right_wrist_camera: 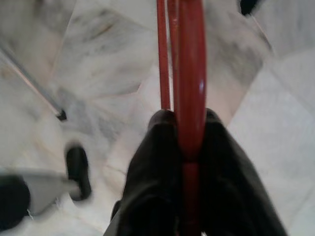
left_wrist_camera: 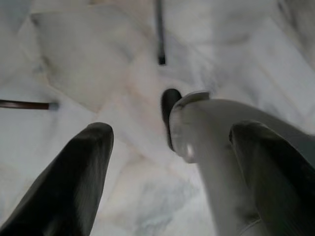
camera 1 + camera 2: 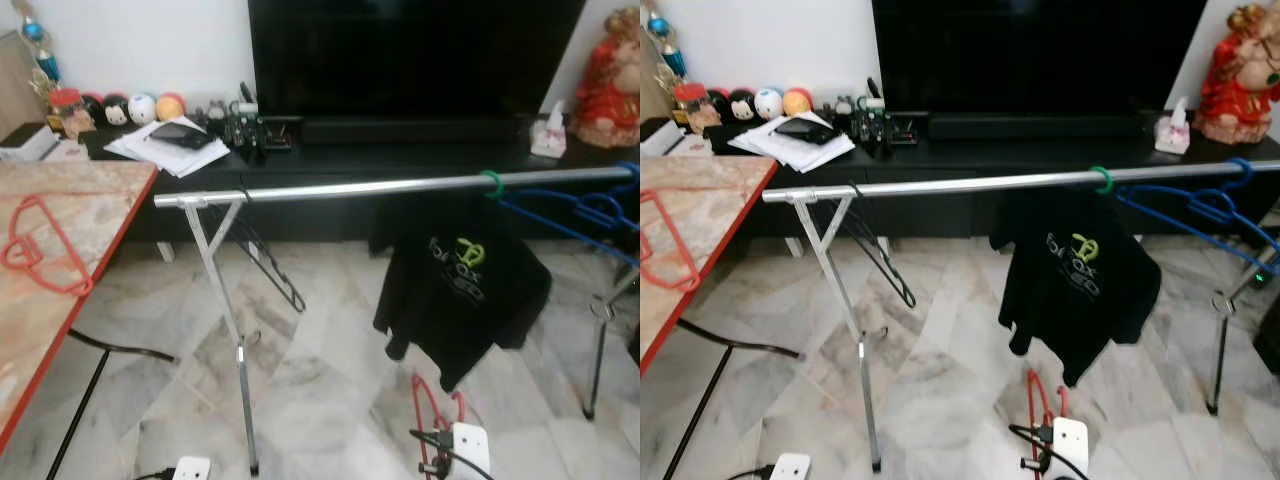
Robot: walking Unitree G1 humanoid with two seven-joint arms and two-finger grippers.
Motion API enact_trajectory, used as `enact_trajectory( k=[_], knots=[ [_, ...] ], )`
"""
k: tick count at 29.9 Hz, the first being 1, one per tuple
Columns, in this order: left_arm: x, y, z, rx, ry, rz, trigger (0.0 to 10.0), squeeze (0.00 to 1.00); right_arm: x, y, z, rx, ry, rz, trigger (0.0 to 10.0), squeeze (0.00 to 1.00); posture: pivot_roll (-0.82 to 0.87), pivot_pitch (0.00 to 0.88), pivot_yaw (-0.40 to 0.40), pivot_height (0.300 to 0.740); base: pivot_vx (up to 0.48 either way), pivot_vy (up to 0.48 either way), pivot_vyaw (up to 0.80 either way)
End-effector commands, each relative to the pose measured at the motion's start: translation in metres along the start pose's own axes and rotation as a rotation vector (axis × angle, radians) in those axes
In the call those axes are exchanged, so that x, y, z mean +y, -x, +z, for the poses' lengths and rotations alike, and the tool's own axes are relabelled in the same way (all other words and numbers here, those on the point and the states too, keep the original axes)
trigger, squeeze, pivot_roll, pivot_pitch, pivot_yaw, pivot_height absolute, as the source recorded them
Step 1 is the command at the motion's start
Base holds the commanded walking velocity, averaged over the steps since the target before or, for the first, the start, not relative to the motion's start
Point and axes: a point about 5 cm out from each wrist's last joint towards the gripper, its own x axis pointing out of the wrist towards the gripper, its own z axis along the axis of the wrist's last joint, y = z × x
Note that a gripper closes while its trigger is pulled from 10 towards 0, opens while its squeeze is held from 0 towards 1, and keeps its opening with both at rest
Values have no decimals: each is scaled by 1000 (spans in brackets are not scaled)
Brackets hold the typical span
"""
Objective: Hang hanger
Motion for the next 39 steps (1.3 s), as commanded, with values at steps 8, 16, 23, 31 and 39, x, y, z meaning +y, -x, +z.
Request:
enact_trajectory(
  k=[8,16,23,31,39],
  knots=[
    [3,3,-13,46,-13,10,10000,0,8,-1,6,-28,-14,29,10000,0,3,0,-12,740,349,0,200],
    [7,5,-20,64,-11,11,10000,0,6,-1,9,-46,14,9,10000,0,4,0,-13,740,0,0,0],
    [12,8,-29,95,-11,20,10000,0,6,-1,16,-118,53,5,10000,0,-2,0,-9,740,0,0,0],
    [11,8,-30,92,4,28,10000,0,-2,-4,77,-288,53,16,10000,0,-5,0,-12,740,0,0,0],
    [7,5,-22,90,-38,21,10000,0,0,-3,82,-320,80,44,10000,0,-1,0,-11,740,0,0,0]
  ],
)
